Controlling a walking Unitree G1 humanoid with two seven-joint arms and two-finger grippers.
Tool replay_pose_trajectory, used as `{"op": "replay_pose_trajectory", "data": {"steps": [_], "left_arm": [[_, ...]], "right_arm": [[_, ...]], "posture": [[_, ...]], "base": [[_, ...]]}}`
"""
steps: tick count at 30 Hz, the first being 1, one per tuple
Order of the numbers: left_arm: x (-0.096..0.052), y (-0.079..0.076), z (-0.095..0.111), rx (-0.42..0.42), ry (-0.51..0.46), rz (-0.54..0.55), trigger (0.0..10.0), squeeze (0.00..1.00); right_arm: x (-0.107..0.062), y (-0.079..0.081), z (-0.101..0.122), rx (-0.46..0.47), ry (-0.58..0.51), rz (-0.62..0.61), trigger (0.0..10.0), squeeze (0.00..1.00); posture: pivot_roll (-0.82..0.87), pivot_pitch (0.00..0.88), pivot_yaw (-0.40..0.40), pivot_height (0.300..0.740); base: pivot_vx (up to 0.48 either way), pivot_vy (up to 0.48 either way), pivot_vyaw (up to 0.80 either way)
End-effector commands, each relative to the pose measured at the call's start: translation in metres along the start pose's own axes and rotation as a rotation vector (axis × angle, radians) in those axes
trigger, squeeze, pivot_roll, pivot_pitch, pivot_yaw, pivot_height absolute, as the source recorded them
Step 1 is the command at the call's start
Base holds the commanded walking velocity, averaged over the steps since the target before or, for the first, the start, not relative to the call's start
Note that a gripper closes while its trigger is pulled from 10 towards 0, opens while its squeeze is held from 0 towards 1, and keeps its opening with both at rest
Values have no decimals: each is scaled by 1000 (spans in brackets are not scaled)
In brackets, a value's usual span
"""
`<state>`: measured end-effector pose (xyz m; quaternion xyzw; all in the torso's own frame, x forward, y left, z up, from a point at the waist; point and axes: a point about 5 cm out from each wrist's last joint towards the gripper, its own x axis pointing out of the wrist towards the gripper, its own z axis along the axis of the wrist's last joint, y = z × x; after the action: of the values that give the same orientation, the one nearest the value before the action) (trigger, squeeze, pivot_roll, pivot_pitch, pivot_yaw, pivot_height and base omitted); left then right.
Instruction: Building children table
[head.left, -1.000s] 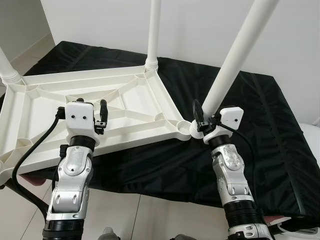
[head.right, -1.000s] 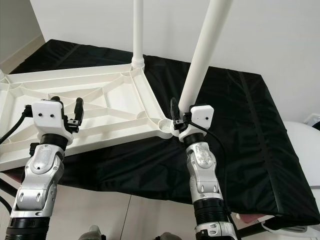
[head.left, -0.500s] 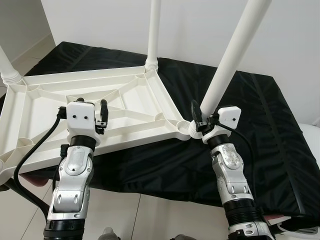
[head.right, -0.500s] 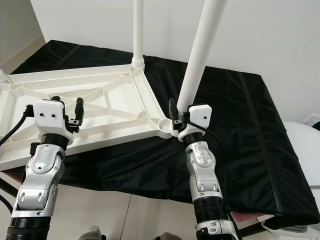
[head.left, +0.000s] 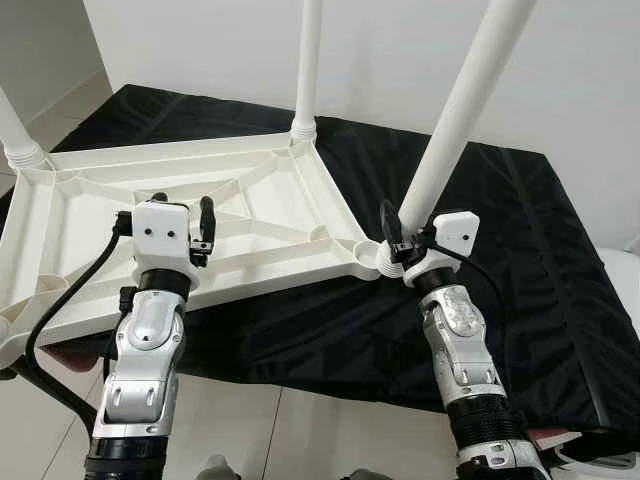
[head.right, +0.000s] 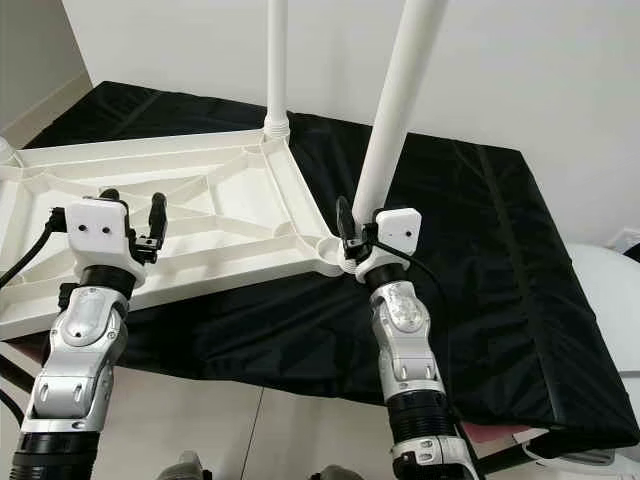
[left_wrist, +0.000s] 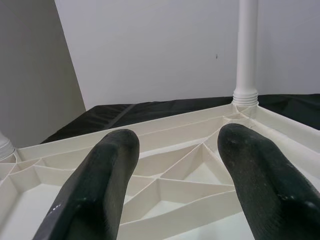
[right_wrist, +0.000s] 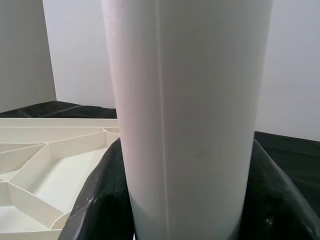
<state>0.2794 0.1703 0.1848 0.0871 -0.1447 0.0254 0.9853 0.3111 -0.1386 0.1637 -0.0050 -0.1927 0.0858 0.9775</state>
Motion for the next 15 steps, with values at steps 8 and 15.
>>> {"op": "replay_pose_trajectory", "data": {"steps": [8, 15], "left_arm": [[0, -4, -2, -28, -5, -8, 10000, 0], [-1, -4, -3, -33, -3, -11, 10000, 0]], "right_arm": [[5, -2, 5, -9, -26, 14, 10000, 0], [5, -3, 6, -13, -25, 9, 10000, 0]], "posture": [[53, 0, -82, 740], [50, 0, -87, 740]], "base": [[0, 0, 0], [0, 0, 0]]}}
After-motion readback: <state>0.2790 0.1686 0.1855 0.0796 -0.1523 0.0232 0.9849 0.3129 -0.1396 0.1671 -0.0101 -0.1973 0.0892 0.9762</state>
